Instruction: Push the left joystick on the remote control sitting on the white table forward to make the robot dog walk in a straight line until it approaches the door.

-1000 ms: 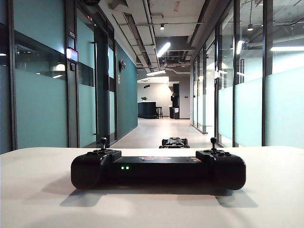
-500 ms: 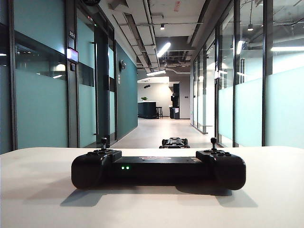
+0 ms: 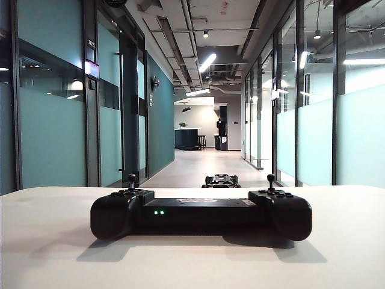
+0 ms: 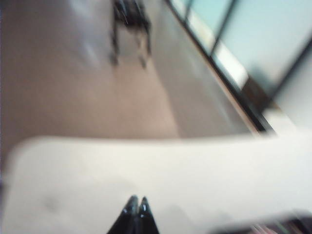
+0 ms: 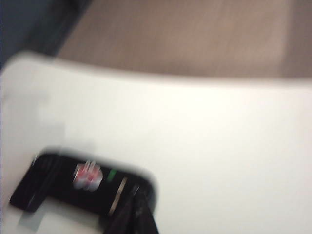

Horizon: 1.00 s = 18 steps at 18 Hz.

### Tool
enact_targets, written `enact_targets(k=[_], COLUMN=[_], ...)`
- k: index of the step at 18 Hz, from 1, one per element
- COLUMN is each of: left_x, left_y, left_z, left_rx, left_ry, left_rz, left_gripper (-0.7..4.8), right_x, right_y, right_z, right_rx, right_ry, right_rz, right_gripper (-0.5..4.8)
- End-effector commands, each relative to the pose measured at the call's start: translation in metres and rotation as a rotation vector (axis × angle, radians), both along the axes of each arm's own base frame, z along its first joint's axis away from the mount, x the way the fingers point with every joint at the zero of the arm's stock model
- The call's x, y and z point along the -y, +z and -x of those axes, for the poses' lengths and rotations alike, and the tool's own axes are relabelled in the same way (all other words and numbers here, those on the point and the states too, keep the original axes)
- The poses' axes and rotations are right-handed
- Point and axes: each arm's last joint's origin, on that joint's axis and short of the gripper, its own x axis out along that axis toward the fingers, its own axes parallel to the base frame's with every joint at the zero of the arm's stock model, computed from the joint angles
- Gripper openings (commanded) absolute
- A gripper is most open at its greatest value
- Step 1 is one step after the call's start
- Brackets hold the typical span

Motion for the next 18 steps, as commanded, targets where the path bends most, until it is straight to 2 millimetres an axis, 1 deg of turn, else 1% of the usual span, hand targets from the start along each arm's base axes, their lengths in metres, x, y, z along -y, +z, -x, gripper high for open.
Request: enact_targets(k=[1,4,5,8,9,10,11,12,13,14,15,18], left_x=[0.015,0.031,0.033,0.043,0.044,0.044,0.044,0.044,0.044,0.044,0.044,0.044], left_y=[0.014,0.022,0.024,0.029,0.027,0.027,0.026,0.026,0.026,0.026,0.026,0.026], left_z=[-0.011,-0.023,-0.026,-0.039,-0.042,-0.042,-0.043,-0.043,-0.043,-0.043,-0.043,-0.043], left_rx=[-0.091,-0.215,-0.246,-0.341,-0.353,-0.358,-0.364,-0.364,-0.363,-0.362,-0.362,-0.361], left_ry=[-0.084,-0.158,-0.167,-0.304,-0.306,-0.307,-0.308,-0.308,-0.307,-0.308,-0.309,-0.316], left_rz=[-0.012,-0.040,-0.047,0.006,0.009,0.008,0.008,0.008,0.008,0.008,0.009,0.012], left_gripper=[-0.05,-0.05,-0.05,-0.05,-0.05,-0.05,-0.05,-0.05,-0.05,-0.05,-0.05,-0.05], right_x=[-0.019,-0.034,-0.038,-0.052,-0.057,-0.060,-0.064,-0.067,-0.071,-0.074,-0.076,-0.080], right_y=[-0.011,-0.025,-0.030,-0.044,-0.048,-0.050,-0.053,-0.055,-0.059,-0.062,-0.066,-0.081], right_z=[-0.006,-0.010,-0.011,-0.018,-0.019,-0.020,-0.020,-0.021,-0.021,-0.022,-0.024,-0.031], right_rx=[-0.106,-0.205,-0.239,-0.347,-0.365,-0.373,-0.386,-0.394,-0.408,-0.421,-0.442,-0.504], right_ry=[0.041,0.087,0.089,0.106,0.125,0.135,0.147,0.153,0.163,0.170,0.171,0.121], right_rz=[-0.003,0.040,0.042,0.039,0.041,0.047,0.058,0.064,0.075,0.085,0.100,0.148], right_gripper=[-0.04,-0.04,-0.04,-0.04,-0.04,0.08,0.99,1.70,2.55,2.96,3.17,3.17])
